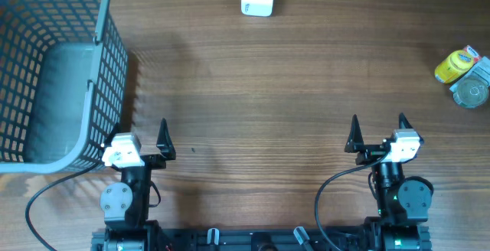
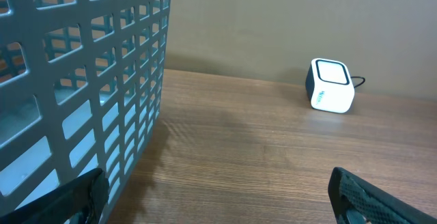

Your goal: Scan the item barcode

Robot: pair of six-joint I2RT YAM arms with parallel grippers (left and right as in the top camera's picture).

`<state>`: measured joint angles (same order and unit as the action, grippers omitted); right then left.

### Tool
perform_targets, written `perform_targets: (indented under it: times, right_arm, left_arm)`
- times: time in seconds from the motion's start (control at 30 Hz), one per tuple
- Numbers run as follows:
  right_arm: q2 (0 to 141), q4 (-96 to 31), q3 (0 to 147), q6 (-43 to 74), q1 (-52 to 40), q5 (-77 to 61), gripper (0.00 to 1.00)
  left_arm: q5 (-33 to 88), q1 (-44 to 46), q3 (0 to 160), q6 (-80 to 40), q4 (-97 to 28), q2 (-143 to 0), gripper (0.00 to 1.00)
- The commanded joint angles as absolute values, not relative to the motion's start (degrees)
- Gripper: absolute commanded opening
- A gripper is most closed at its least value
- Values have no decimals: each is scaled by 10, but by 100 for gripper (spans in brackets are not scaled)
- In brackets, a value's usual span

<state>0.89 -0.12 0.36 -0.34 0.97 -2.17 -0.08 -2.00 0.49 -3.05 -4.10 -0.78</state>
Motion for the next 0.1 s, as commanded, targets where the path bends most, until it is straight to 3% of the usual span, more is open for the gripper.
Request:
perform_targets:
  times: [0.0, 0.07]
  right_arm:
    - [2, 0, 3, -11, 13, -33, 100]
    - [2, 0, 3, -11, 13, -33, 100]
  left_arm:
    - [2, -24, 3, -21, -43, -3, 100]
    - [2, -24, 3, -21, -43, -3, 100]
